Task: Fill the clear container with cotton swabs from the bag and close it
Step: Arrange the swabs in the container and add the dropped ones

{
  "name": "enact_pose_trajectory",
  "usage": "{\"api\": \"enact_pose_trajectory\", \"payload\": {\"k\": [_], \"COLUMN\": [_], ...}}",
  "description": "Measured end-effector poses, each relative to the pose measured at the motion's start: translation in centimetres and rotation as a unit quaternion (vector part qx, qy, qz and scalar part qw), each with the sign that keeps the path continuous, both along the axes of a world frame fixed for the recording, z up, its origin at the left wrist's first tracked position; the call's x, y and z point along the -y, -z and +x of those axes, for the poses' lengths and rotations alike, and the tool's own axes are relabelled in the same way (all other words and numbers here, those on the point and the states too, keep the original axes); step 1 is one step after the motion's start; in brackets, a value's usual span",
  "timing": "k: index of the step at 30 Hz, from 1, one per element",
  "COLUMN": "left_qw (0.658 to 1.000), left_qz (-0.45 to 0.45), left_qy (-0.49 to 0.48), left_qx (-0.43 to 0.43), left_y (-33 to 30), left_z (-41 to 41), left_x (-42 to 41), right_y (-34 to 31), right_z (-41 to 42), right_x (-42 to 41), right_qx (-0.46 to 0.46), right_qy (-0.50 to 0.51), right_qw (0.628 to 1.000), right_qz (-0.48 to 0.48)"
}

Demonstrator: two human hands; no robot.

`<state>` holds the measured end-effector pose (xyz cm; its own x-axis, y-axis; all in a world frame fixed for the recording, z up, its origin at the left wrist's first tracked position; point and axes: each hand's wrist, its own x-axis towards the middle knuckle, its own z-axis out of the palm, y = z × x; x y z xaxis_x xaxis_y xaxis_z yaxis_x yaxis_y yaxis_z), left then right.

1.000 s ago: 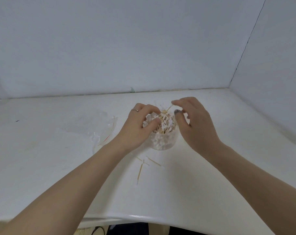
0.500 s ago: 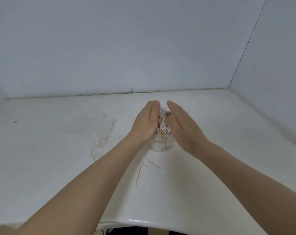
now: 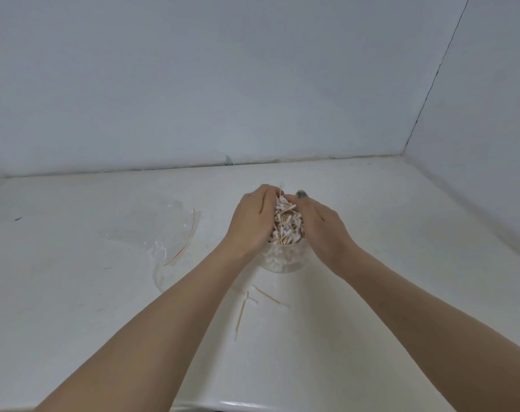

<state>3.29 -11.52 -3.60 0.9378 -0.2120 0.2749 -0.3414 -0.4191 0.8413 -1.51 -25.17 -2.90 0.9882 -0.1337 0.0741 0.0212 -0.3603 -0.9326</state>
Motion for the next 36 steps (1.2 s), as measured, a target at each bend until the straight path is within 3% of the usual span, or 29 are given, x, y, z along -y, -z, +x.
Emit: {"api": "enact_pose_trajectory", "payload": {"k": [3,6,8,10,13,14,16,19,24,31,36], "left_qw": [0.998,0.982,0.967,0.980,0.994,0.991,0.968,0.935,0.969,0.984,0.983], "left_qz": [-0.045,-0.131,-0.170,-0.114,-0.016,-0.031,-0.143,-0.239,-0.140,-0.049,-0.055], "left_qy": [0.007,-0.002,-0.007,0.000,0.023,0.026,0.014,-0.029,-0.022,0.001,-0.026], "left_qx": [-0.040,-0.139,-0.192,-0.163,-0.110,-0.126,-0.206,-0.260,-0.205,-0.172,-0.175], "left_y": [0.1,-0.6,-1.1,-1.3,-1.2,-1.3,-1.8,-1.4,0.2,-1.4,-1.3], "left_z": [0.7,0.7,0.7,0.6,0.8,0.9,1.1,1.4,0.8,1.4,1.6], "left_x": [-0.3,-0.2,0.0,0.0,-0.2,-0.2,-0.2,-0.9,-1.4,-0.2,-0.3], "right_y": [-0.7,-0.8,-0.5,-0.4,-1.5,-1.9,-2.4,-2.0,-1.8,-1.9,-1.8], "right_z": [0.5,0.9,1.0,1.1,1.7,1.9,2.2,2.0,2.3,2.0,3.4], "right_x": [0.6,0.4,-0.1,-0.1,0.3,0.4,0.2,-0.5,-0.1,0.2,1.0], "right_qx": [0.013,-0.003,-0.010,0.009,0.018,0.026,0.029,0.004,0.040,0.109,0.178], "right_qy": [0.012,-0.009,-0.039,-0.064,-0.047,-0.045,-0.062,-0.082,-0.094,-0.113,0.000], "right_qw": [1.000,1.000,0.998,0.993,0.995,0.997,0.997,0.994,0.989,0.962,0.962], "right_qz": [0.013,0.014,-0.043,-0.097,-0.080,-0.065,-0.032,-0.069,-0.107,-0.225,-0.205]}}
